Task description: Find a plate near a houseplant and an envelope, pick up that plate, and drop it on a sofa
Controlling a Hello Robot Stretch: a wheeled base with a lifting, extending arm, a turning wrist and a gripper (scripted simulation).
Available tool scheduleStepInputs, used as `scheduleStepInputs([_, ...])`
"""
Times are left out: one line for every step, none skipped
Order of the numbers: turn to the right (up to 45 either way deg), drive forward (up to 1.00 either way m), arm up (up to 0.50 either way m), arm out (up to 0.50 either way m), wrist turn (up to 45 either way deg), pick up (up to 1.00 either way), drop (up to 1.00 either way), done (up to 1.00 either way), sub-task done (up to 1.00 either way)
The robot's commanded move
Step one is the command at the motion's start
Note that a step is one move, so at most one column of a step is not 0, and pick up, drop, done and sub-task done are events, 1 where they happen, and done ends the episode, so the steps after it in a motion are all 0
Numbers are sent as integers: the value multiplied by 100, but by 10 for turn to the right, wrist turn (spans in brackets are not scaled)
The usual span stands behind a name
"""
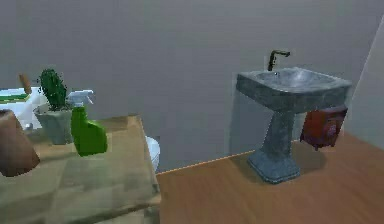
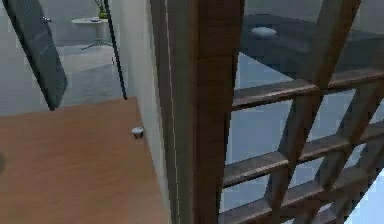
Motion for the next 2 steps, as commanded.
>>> scheduleStepInputs([0, 25, 0, 0, 0, 0, 0, 0, 0])
scheduleStepInputs([450, 0, 0, 0, 0, 0, 0, 0, 0])
